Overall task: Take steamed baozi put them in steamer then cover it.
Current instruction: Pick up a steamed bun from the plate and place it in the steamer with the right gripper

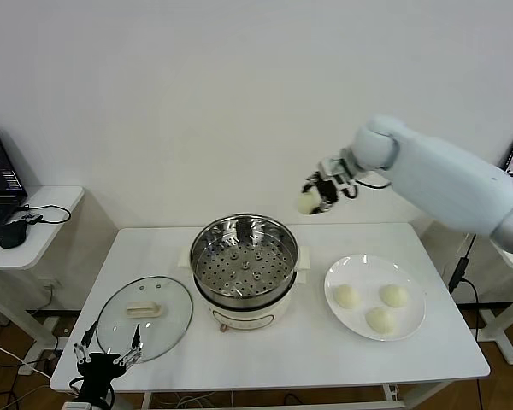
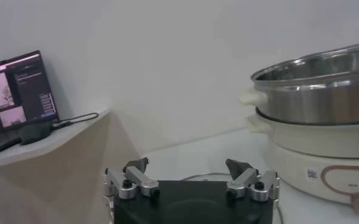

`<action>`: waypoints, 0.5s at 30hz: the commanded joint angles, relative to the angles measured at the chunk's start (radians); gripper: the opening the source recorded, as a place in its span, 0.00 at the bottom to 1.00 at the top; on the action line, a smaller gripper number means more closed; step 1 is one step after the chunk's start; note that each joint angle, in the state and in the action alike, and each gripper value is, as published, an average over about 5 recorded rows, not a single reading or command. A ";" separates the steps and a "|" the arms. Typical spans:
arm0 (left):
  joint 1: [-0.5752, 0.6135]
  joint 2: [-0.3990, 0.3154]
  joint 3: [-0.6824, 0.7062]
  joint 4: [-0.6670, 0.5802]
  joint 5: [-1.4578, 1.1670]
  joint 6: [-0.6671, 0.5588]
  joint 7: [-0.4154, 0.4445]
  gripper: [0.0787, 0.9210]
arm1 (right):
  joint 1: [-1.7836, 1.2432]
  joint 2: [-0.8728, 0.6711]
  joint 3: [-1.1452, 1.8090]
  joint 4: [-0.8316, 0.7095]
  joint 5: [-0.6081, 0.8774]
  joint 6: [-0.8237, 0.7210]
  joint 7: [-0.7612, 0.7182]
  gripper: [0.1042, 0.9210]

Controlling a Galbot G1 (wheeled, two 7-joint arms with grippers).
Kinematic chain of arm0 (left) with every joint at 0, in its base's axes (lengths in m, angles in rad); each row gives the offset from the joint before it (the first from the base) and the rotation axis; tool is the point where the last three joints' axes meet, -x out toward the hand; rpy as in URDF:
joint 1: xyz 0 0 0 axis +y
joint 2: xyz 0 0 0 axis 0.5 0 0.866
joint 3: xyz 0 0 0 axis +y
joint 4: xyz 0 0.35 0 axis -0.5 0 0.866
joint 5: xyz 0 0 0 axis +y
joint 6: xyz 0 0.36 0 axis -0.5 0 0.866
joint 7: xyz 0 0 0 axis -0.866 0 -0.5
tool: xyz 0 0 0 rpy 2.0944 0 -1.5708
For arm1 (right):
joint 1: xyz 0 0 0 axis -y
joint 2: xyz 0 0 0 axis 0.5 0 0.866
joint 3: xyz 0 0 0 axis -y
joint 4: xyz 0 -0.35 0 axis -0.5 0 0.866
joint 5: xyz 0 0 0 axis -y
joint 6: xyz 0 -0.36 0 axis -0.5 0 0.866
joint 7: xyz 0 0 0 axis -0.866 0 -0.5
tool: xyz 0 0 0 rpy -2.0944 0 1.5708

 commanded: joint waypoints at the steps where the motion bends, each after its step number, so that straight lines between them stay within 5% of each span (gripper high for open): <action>1: -0.009 0.000 0.000 0.010 -0.005 0.001 0.000 0.88 | 0.023 0.146 -0.077 -0.058 0.016 0.096 0.033 0.58; 15: -0.027 -0.009 -0.003 0.028 -0.007 0.001 -0.001 0.88 | -0.083 0.298 -0.102 -0.266 -0.249 0.356 0.075 0.58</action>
